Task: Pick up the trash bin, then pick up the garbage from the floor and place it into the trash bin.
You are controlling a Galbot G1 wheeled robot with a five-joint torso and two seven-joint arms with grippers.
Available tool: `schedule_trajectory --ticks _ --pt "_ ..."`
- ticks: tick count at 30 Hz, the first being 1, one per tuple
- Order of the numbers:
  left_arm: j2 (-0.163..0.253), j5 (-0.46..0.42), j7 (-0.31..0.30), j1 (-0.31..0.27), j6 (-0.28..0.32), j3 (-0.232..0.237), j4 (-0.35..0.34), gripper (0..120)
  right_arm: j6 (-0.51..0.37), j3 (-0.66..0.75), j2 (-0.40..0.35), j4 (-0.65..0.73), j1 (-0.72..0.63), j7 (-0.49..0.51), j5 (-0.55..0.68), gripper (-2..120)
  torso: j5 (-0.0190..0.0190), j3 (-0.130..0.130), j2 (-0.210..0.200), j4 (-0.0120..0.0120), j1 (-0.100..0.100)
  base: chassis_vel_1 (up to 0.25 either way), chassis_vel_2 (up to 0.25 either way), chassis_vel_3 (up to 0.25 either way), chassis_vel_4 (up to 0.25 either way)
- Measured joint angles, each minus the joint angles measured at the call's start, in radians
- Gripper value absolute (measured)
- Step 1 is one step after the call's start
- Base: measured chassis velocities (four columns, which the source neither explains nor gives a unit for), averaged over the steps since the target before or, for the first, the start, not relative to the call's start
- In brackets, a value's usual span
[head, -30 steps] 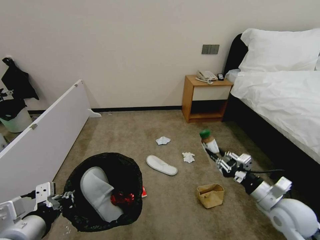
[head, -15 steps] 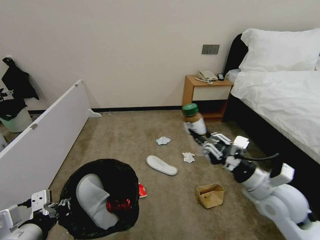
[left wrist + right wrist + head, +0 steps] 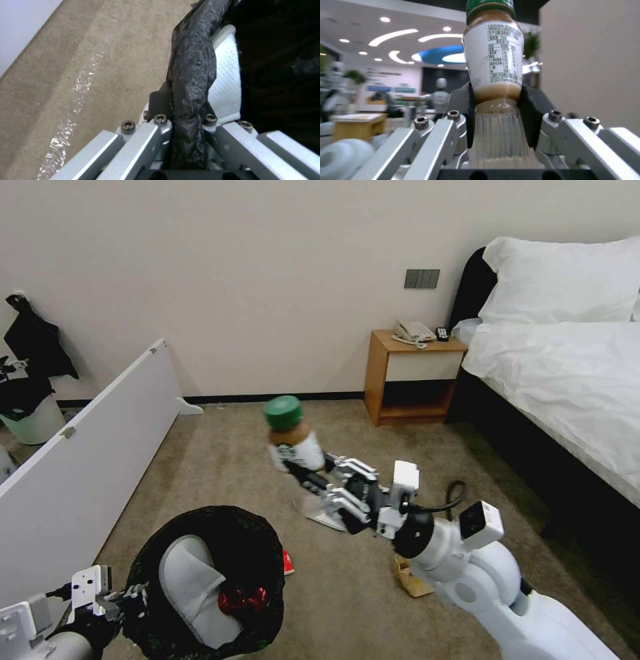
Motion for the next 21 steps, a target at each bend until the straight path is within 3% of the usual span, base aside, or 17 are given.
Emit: schedule_trajectory --ticks 8,21 --pt "0.005 -0.001 0.0 -0.005 0.0 0.004 0.0 3 -0.001 -0.178 0.059 -0.055 0.145 -0.016 0.023 26 0.0001 0.0 0.0 0.0 0.0 0.0 0.0 0.0 0.0" --pt "0.005 -0.014 -0.001 -0.005 0.0 0.005 0.0 3 -0.002 -0.3 0.1 -0.118 0.181 -0.005 0.006 26 0.0001 0.0 0.0 0.0 0.0 0.0 0.0 0.0 0.0"
